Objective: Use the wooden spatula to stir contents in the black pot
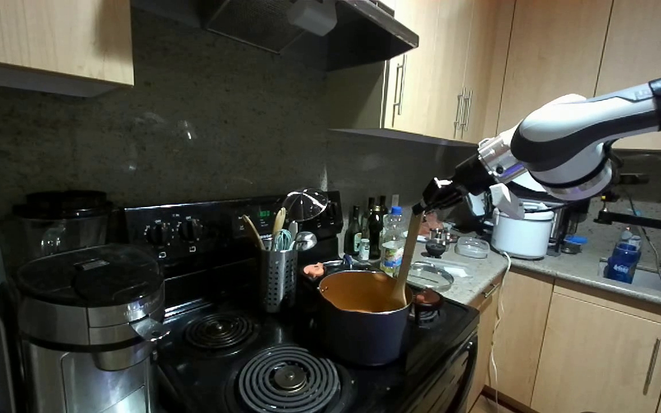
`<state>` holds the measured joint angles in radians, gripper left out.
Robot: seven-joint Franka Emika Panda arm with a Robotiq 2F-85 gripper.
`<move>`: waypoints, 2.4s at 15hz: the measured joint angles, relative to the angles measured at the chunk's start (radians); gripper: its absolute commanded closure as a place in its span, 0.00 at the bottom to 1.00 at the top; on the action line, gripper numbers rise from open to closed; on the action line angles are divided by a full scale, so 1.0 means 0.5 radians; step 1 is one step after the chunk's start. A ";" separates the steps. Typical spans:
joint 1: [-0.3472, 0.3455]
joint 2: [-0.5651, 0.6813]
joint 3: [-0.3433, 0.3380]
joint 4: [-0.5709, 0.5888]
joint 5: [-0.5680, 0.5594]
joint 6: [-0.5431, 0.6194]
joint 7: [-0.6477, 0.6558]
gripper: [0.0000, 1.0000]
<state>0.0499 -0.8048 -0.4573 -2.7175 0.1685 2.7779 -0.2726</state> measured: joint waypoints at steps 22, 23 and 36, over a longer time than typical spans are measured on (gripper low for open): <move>0.419 0.260 -0.043 0.115 0.032 0.326 0.002 0.95; 0.440 0.292 -0.060 0.140 0.032 0.335 0.002 0.94; 0.738 0.629 -0.430 0.514 0.121 0.344 -0.006 0.94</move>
<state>0.4189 -0.4901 -0.6722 -2.4607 0.2287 2.9498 -0.2758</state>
